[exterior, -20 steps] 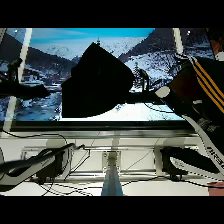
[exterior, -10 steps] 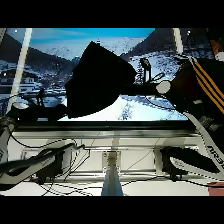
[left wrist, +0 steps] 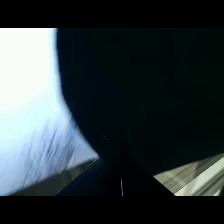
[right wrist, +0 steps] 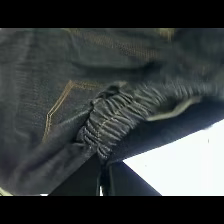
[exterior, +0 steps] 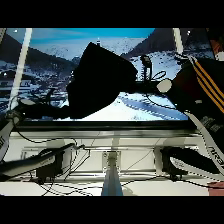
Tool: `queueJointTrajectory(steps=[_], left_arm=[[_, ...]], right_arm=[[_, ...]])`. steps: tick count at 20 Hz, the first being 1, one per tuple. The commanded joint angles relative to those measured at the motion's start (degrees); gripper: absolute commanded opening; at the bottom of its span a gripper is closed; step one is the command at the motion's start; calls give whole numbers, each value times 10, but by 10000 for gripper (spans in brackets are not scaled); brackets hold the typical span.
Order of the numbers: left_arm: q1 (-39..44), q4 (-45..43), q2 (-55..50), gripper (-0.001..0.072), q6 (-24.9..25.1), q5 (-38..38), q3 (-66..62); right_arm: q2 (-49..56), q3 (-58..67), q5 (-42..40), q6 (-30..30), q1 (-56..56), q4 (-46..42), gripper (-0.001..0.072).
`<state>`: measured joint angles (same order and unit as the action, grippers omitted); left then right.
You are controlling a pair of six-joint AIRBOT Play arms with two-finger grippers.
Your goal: Fold the clothes and pants, and hang the long-sleeved shirts on hangers.
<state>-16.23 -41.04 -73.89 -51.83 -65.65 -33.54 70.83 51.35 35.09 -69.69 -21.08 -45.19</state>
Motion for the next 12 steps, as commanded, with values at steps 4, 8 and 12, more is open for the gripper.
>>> queueJointTrajectory(steps=[4, 8, 12], left_arm=[[-41, 21, 99, 22, -9, -89, -337], [-79, 21, 237, 23, -9, -2, -490], [-108, -41, 388, 22, -9, 81, -494]], right_arm=[[-72, 134, 7, 4, 0, -47, 33], [-166, 222, 96, 4, 0, -26, 33], [-264, 260, 228, 3, 0, 33, 33]])
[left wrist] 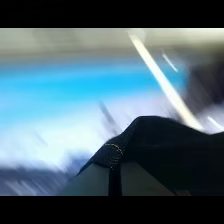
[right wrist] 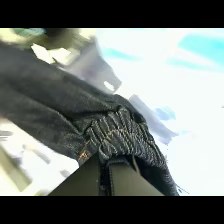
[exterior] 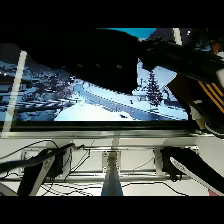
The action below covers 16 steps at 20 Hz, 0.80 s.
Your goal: Fold the clothes and pants, and hang the long-sleeved shirts on hangers.
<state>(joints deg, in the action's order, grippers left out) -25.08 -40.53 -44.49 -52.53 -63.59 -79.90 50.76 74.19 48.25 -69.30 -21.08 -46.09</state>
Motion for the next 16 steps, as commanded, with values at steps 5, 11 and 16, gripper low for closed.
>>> queueJointTrajectory(steps=[5, 11, 16], left_arm=[[-19, -111, 165, 21, -26, 31, 29], [33, -32, 13, 20, -6, 70, 240], [194, -66, -191, 20, -4, 185, 267]], right_arm=[[-104, 16, 162, -99, 0, 75, 31], [27, -151, 16, -111, 0, 46, 31], [203, -162, -134, -110, 5, 30, 31]])
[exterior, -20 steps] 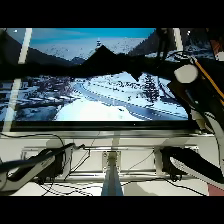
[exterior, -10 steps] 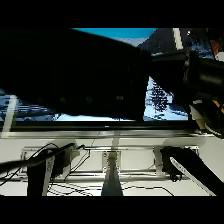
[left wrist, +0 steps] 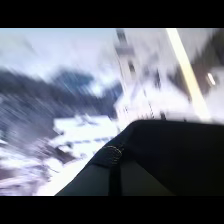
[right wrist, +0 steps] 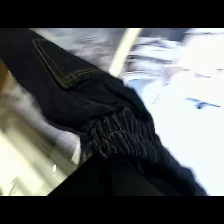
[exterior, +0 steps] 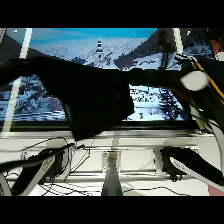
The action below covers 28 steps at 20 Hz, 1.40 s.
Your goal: Fold the clothes and pants, and hang the long-sleeved shirts on hangers.
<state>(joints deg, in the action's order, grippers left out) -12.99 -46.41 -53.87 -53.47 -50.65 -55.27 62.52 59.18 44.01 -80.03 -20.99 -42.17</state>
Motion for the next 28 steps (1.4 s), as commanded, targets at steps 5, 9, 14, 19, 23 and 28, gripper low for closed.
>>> queueJointTrajectory(steps=[5, 9, 14, 19, 23, 28], left_arm=[[97, -84, -122, 21, -42, -80, 19], [125, -90, -123, 21, -106, -362, 28], [266, -89, -123, 26, -143, -404, 100], [340, -109, -141, 684, -137, -304, 127], [282, -111, -140, 683, -139, -260, 123], [236, -111, -141, 683, -143, -252, 123]], right_arm=[[112, 7, 68, 11, 99, -37, 31], [112, 7, 299, 38, 200, -115, 31], [112, 7, 444, 92, 253, -203, 70], [113, 7, 368, 107, 252, -221, 704], [123, 7, 272, 94, 252, -240, 700], [193, 7, 276, 109, 252, -154, 700]])
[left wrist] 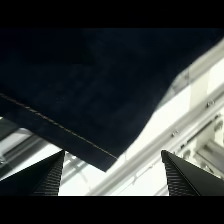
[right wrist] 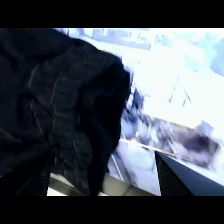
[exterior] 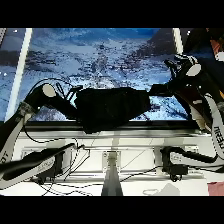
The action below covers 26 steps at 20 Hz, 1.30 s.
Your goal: Fold the clothes and pants, and hang the long-sleeved shirts on hangers.
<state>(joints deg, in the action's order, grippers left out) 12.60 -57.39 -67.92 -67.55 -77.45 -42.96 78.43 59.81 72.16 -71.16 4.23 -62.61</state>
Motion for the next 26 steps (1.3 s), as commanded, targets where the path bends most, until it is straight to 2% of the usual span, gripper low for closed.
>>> queueJointTrajectory(steps=[1, 7, 10, 12, 14, 15, 17, 18, 20, 23, 24, 26], left_arm=[[-20, -1, -1, 683, -3, 25, 0], [-19, -1, -1, 683, -2, 54, 0], [-19, -1, -4, 683, 4, 121, 1], [-19, -1, -15, 684, 5, 178, 1], [-19, -1, -30, 683, 5, 216, 1], [-19, 0, -39, 683, 5, 226, 1], [-20, -1, -51, 683, 10, 229, 0], [-24, -8, -50, 683, 19, 228, -5], [-35, -28, -42, 683, 24, 222, -34], [-68, -52, -13, 683, 24, 215, -120], [-80, -52, 0, 683, 24, 215, -151], [-97, -50, 27, 683, 23, 216, -196]], right_arm=[[48, 1, -4, 27, 0, 62, 700], [124, 0, -43, 34, 0, 93, 701], [170, 0, -4, 41, -10, 156, 681], [183, 0, 19, 93, -40, 203, 681], [183, 1, 1, 130, -83, 228, 670], [183, 1, -16, 144, -105, 235, 550], [180, 5, -61, 150, -141, 235, 56], [177, 16, -68, 149, -149, 233, 33], [155, 56, -68, 137, -145, 227, 32], [83, 149, -74, 67, -110, 178, 32], [56, 184, -73, 31, -91, 142, 32], [1, 256, -70, -105, -37, 52, 32]])
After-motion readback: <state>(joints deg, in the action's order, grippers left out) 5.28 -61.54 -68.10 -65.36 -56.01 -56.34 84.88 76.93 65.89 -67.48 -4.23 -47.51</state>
